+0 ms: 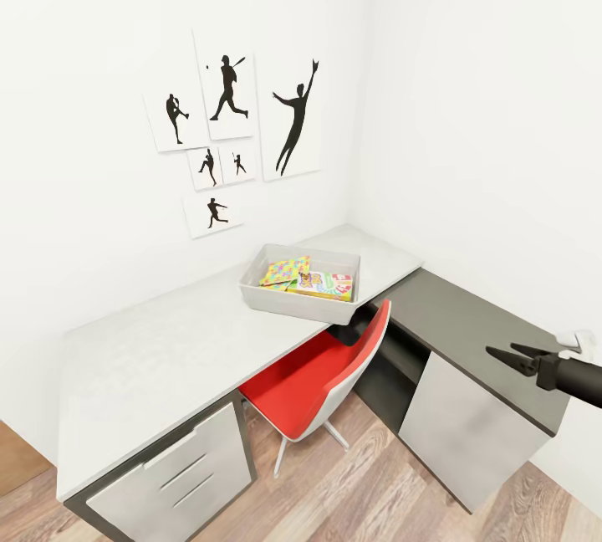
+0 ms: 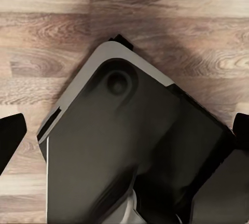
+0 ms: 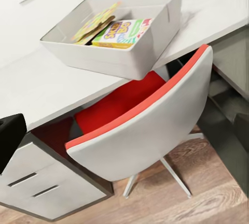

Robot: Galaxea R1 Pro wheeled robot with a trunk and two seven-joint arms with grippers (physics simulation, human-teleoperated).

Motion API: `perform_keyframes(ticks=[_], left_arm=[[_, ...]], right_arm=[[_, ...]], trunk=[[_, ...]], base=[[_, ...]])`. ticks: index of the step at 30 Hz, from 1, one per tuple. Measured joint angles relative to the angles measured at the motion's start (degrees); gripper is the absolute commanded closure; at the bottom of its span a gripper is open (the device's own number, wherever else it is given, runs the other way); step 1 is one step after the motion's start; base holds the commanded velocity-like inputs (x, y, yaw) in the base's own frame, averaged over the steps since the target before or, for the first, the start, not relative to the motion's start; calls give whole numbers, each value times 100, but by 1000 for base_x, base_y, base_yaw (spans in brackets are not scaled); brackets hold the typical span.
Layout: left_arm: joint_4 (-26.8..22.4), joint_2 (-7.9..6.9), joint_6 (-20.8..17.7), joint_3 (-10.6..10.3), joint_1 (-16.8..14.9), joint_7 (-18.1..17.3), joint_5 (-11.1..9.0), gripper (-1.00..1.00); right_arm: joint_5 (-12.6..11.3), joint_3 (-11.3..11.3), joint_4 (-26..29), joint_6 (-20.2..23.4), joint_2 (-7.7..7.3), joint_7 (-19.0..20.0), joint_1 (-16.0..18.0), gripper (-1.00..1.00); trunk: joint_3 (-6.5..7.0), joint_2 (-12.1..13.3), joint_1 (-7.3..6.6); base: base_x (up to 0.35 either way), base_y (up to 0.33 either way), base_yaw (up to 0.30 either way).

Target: Put all the toys in the child's room - the three board games (two on the bed and one on the table), the two jigsaw puzzles on the table, and the tennis ball on the table - inside the toy box on the table in the child's room.

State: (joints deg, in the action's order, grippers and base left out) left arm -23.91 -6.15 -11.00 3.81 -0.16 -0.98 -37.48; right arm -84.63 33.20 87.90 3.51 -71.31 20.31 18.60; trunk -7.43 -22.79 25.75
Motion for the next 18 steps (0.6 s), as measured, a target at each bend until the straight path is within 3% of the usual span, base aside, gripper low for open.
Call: perform_keyframes(ticks=[7, 18], left_arm=[[423, -19, 145, -1, -159, 11, -4, -100], [635, -52, 208, 7, -227, 19, -25, -100]], right_arm=[[-1, -6, -261, -4, 25, 11, -9, -100], [-47, -11, -477, -1, 16, 28, -6, -100]], trunk=[[0, 0, 0], [1, 0, 0]], base=[[0, 0, 0], [0, 0, -6]])
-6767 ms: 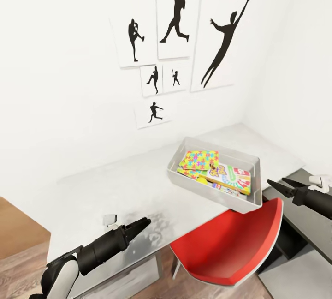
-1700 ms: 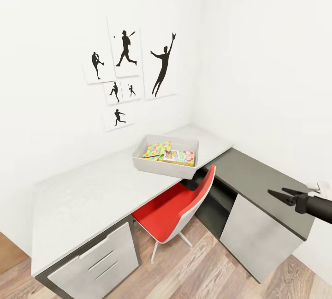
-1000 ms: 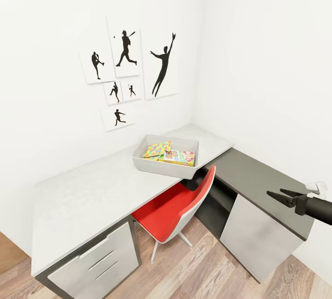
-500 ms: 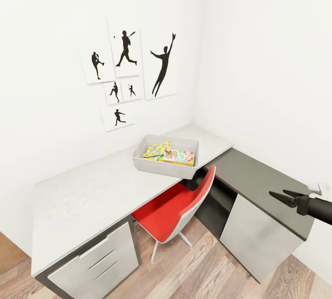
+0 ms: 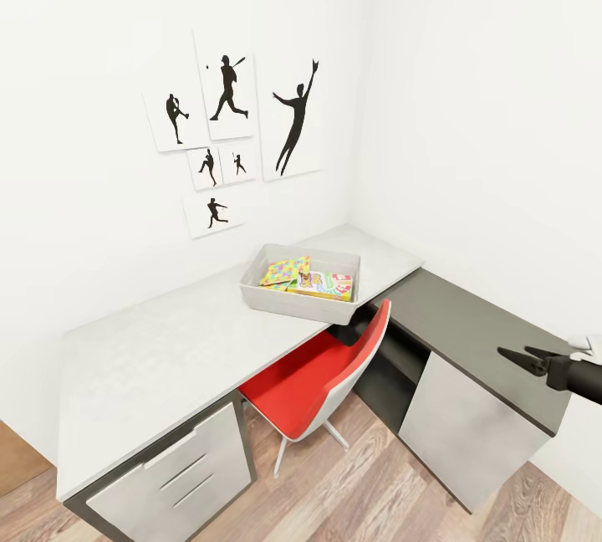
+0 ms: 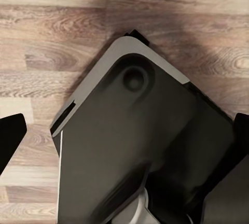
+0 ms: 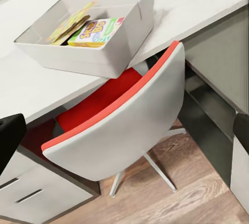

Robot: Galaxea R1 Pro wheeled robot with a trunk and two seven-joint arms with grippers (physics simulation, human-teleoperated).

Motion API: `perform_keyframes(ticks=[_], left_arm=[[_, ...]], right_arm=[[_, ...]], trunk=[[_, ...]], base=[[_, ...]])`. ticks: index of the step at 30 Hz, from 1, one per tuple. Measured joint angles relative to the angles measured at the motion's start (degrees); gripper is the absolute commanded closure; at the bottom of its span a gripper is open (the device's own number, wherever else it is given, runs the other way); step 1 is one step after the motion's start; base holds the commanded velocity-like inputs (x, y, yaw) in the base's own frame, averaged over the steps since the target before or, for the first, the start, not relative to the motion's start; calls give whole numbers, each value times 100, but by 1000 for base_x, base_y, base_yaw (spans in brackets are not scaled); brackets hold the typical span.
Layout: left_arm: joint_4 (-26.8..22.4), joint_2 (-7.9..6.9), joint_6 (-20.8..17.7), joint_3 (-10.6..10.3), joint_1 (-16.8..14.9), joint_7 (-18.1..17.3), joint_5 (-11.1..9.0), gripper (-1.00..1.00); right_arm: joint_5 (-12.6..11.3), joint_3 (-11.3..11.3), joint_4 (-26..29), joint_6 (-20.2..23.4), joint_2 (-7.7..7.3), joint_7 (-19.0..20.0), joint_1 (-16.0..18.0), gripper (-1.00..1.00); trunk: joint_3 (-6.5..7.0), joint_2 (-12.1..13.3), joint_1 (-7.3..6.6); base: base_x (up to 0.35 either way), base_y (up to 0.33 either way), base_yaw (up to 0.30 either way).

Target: Put all the toys in the child's room - the three board games (two on the bed and one on the table), the two jigsaw puzzles on the table, and the tennis ball on the table - inside the toy box on the table in the child's room.

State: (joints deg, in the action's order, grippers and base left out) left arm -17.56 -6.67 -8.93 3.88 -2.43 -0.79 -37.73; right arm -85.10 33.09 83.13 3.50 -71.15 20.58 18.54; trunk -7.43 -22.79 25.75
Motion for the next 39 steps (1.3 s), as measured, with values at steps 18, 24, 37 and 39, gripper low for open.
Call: perform_keyframes(ticks=[18, 24, 37, 39], left_arm=[[49, 43, 49, 25, -20, 870, -226, -100], [52, 50, 113, 19, -14, 990, -310, -100], [51, 58, 228, 2, -14, 980, -325, -100], [52, 58, 241, 0, -13, 972, -330, -100]], right_arm=[[-12, 4, -56, 99, 4, 2, 4, -100], [-8, -4, -75, 316, 13, -10, 4, -100], [-15, -11, -315, 382, 22, -16, 9, -100], [-16, -15, -404, 402, 10, -12, 11, -100]], trunk=[[7, 0, 0], [7, 0, 0], [7, 0, 0], [7, 0, 0]], base=[[0, 0, -124], [0, 0, -272], [0, 0, -284], [0, 0, -286]])
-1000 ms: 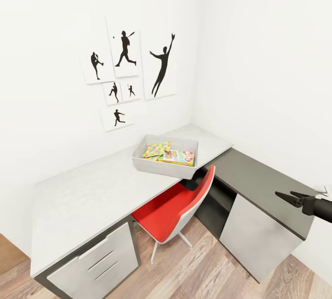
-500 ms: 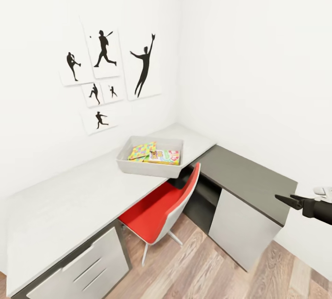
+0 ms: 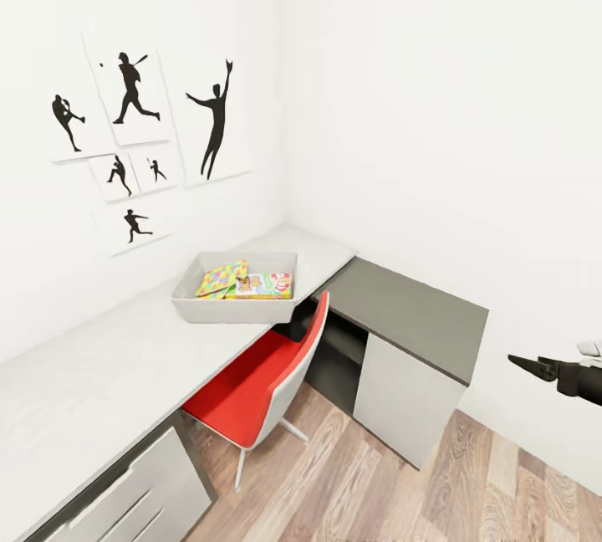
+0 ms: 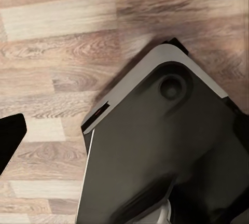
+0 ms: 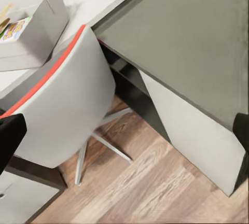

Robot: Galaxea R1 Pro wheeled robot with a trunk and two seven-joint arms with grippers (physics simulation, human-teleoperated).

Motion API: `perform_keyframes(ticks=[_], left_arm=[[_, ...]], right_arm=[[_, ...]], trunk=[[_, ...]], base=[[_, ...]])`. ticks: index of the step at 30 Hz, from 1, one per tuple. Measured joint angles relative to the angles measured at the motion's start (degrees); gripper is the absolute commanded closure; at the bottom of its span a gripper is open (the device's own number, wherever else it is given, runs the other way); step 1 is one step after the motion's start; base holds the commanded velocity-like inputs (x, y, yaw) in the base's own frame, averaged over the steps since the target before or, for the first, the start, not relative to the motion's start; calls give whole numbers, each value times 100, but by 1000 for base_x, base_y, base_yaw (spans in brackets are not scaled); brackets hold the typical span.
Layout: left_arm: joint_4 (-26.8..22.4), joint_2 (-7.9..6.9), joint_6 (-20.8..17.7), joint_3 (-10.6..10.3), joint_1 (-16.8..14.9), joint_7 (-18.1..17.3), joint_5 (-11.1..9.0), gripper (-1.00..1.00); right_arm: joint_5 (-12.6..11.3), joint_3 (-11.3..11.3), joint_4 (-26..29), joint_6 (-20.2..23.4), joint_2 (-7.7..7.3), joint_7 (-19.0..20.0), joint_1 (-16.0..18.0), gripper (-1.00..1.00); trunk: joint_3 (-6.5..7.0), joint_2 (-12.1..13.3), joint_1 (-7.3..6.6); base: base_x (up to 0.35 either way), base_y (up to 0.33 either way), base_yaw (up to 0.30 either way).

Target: Put all the toys in the child's room - the three board games (two on the bed and one on the table), the two jigsaw puzzles on the table, and the tennis ball on the table - inside the toy box on the table in the child's room.

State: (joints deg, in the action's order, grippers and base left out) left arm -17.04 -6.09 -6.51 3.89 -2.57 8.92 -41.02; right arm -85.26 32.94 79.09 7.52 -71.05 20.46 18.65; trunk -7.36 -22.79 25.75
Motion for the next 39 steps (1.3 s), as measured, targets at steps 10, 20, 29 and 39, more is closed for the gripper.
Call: perform_keyframes(ticks=[10, 20, 29, 39], left_arm=[[-2, 0, 12, -2, -1, -8, 5, -100], [-6, 6, 13, -10, -4, -10, 37, -100], [-8, 17, 14, -40, -1, -16, 41, -100], [-7, 54, 14, -67, -2, -21, 36, -100]], right_arm=[[-1, -19, -413, 423, -15, 17, 12, -100], [4, -22, -846, 554, -18, 29, 15, -100], [41, 38, -1131, 587, -13, 145, -6, -100], [347, 744, -1739, 584, 252, 384, -454, -100]], trunk=[[0, 0, 0], [0, 0, 0], [0, 0, 0], [0, 0, 0]], base=[[0, 0, -287], [0, 0, -287], [0, 0, -260], [0, 0, -81]])
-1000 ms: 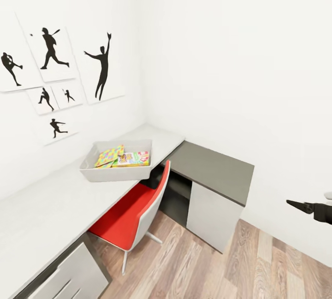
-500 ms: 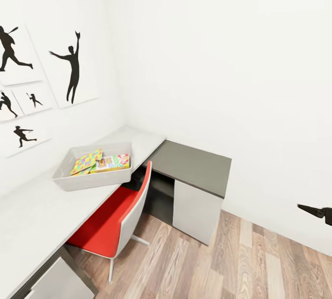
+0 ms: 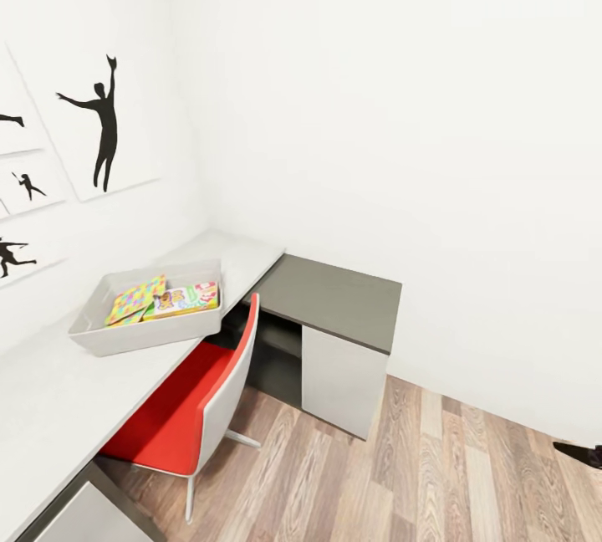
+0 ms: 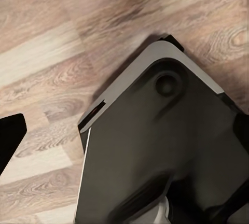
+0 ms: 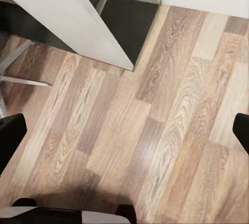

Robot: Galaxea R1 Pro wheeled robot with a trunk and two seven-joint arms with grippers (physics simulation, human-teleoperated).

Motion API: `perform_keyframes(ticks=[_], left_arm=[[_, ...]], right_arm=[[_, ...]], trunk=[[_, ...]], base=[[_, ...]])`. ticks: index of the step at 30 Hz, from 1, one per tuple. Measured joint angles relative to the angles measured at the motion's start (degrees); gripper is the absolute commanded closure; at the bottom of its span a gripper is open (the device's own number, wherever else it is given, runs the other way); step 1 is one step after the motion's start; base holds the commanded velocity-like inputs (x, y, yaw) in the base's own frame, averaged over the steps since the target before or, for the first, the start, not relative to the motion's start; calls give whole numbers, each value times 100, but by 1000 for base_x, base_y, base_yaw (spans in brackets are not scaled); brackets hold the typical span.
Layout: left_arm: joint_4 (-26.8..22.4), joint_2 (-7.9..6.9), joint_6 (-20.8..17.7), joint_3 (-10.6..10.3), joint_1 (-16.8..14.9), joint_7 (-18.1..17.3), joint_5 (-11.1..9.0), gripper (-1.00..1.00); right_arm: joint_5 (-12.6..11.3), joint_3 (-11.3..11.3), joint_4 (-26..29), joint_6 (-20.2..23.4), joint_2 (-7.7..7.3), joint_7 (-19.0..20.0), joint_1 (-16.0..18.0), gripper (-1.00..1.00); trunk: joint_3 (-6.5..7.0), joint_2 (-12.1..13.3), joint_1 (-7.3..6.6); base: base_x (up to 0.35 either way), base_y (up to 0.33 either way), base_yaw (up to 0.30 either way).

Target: Put all the toys in the child's room - the three board games (two on the bed and one on the table), the two jigsaw puzzles on the table, and the tennis ball on the table - inside the toy box on the table in the child's room.

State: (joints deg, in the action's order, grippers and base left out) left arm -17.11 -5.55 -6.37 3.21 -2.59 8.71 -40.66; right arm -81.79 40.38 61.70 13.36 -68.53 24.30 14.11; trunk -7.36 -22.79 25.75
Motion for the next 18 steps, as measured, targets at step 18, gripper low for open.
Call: perform_keyframes(ticks=[18], left_arm=[[4, 106, 0, 8, 5, 4, 7, -100]], right_arm=[[1818, 1002, -2026, -80, 1920, 682, -410, -100]], trunk=[[0, 0, 0]], base=[[0, 0, -10]])
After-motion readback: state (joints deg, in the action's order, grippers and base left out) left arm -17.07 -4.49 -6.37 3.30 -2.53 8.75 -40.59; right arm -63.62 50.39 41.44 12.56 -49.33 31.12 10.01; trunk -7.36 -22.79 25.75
